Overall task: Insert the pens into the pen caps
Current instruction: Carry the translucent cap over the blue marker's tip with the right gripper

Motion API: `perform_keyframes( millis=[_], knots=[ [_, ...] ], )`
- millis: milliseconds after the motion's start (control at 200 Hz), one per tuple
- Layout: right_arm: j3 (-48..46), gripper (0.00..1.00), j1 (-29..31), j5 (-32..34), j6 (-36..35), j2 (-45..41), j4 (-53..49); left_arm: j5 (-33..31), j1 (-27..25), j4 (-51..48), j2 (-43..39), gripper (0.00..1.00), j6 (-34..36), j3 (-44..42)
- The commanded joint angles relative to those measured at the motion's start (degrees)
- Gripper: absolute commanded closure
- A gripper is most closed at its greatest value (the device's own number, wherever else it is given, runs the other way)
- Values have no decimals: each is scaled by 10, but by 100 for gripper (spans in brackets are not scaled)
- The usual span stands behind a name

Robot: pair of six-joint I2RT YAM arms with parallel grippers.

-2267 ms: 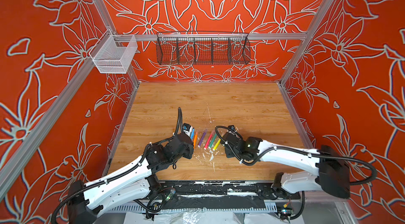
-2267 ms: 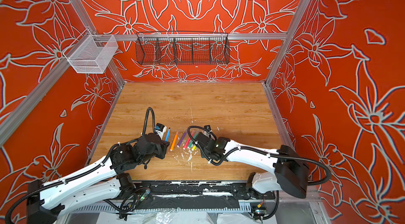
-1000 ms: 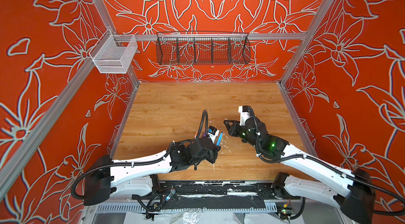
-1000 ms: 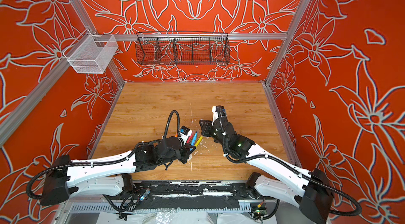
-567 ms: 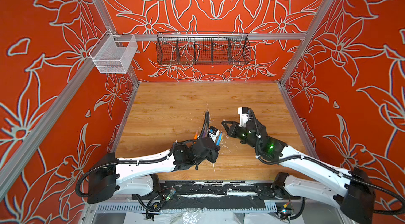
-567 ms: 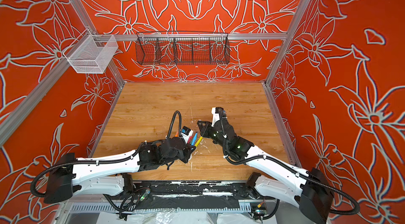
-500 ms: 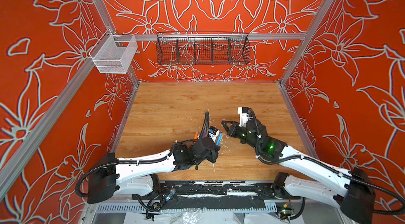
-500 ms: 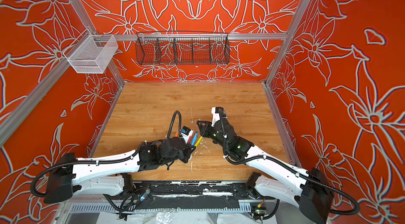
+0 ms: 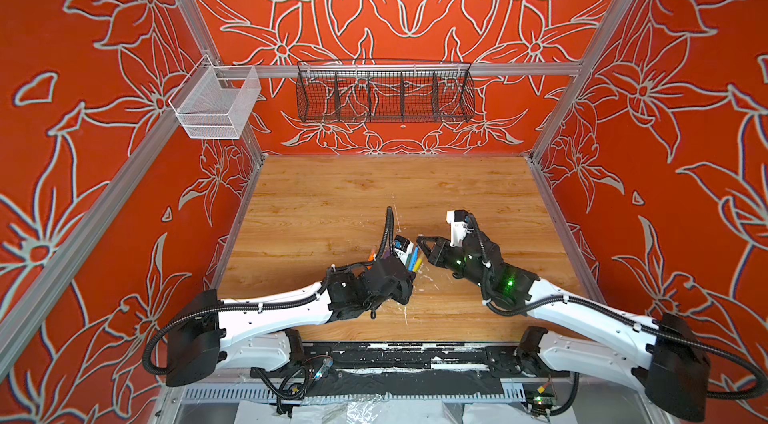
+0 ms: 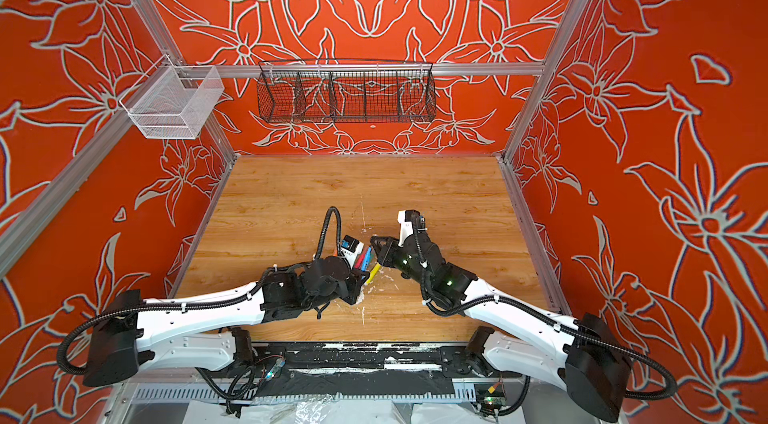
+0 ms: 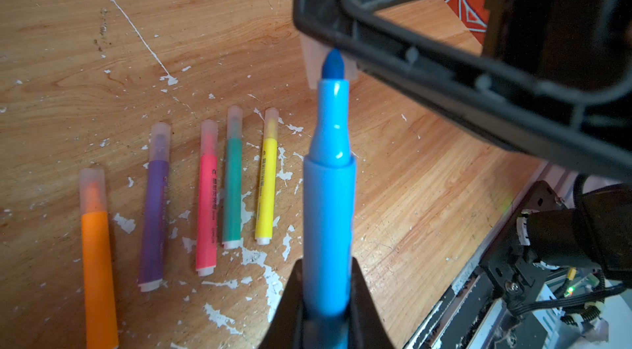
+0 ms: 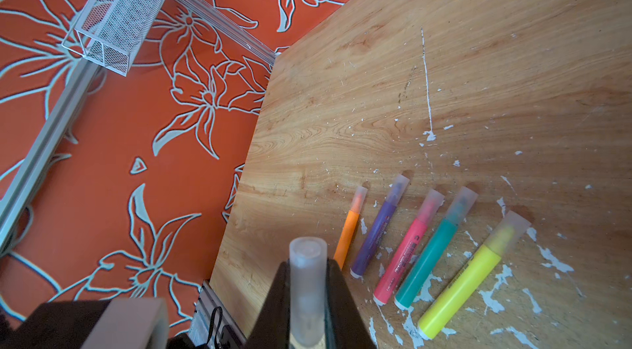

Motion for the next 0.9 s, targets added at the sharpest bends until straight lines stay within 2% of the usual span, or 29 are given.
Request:
perform_keyframes(
  millis=[0, 225, 430, 625, 896],
  knots=[
    [1, 95, 7, 1, 7, -10, 12, -5, 4, 1, -9, 100, -8, 12],
    [4, 95, 8, 9, -1, -12, 10, 2, 4, 5, -8, 100, -10, 9],
    [15, 94, 7, 44, -21, -10, 1, 24, 4, 13, -13, 100, -11, 1],
    [30, 94, 7, 28, -22, 1, 4, 18, 4, 11, -22, 100, -9, -5],
    [21, 94, 8, 33, -24, -25, -4, 11, 4, 8, -13, 100, -8, -3]
  ],
)
